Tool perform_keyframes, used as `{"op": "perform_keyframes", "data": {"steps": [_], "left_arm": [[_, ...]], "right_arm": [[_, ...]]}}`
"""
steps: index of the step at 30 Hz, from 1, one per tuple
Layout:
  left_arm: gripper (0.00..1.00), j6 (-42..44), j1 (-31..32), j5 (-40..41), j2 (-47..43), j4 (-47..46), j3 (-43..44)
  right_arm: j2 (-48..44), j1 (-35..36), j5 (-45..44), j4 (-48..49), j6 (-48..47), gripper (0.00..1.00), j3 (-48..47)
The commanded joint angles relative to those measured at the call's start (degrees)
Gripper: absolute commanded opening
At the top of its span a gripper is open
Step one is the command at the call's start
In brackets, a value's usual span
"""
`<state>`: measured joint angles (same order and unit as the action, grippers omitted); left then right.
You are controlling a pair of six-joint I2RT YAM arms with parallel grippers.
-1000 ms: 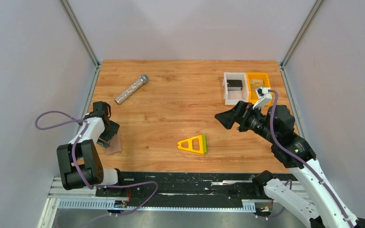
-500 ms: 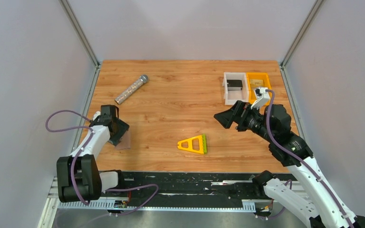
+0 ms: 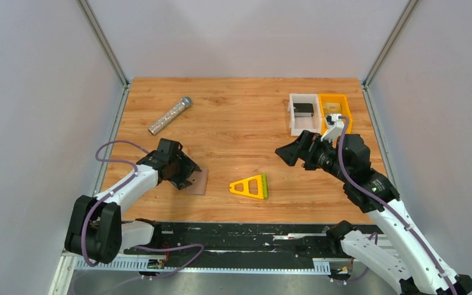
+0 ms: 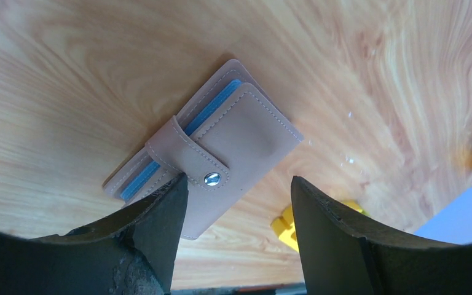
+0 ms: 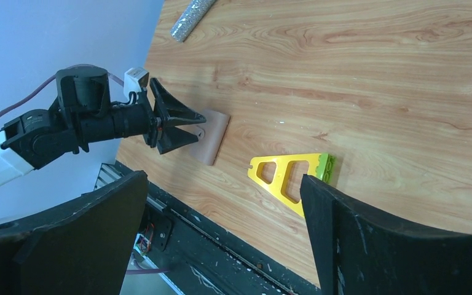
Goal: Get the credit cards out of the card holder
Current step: Open the card holder at the center of the board.
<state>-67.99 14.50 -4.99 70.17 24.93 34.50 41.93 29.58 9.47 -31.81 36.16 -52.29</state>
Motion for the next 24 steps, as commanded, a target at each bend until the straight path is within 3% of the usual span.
{"op": "perform_keyframes", "data": {"steps": [1,6,10,15,24], "left_arm": [[0.71,-3.3,3.9,-1.2,-1.7,5.1,0.1],[0.72,4.2,4.9,4.4,-5.8,8.7,4.5],[0.72,17.2,4.9,5.5,-7.8,9.2,6.4],[0.69,25.3,4.9,5.6,-7.8,10.8,6.9],[0.64,35.1,5.8,5.6,0.9,10.6,10.4]], "right_arm": [[1.3,0.2,-0.7,2.8,0.7,0.96,0.2],[3.8,0.2,1.2,2.9,1.9,0.90,0.7],[7.6,0.3,5.1,4.4,4.6,0.74,2.0],[13.8,1.1,11.1,11.6,10.4,0.60,5.5],[22.3,5.6,11.9,17.9,12.4,0.56,5.5]]}}
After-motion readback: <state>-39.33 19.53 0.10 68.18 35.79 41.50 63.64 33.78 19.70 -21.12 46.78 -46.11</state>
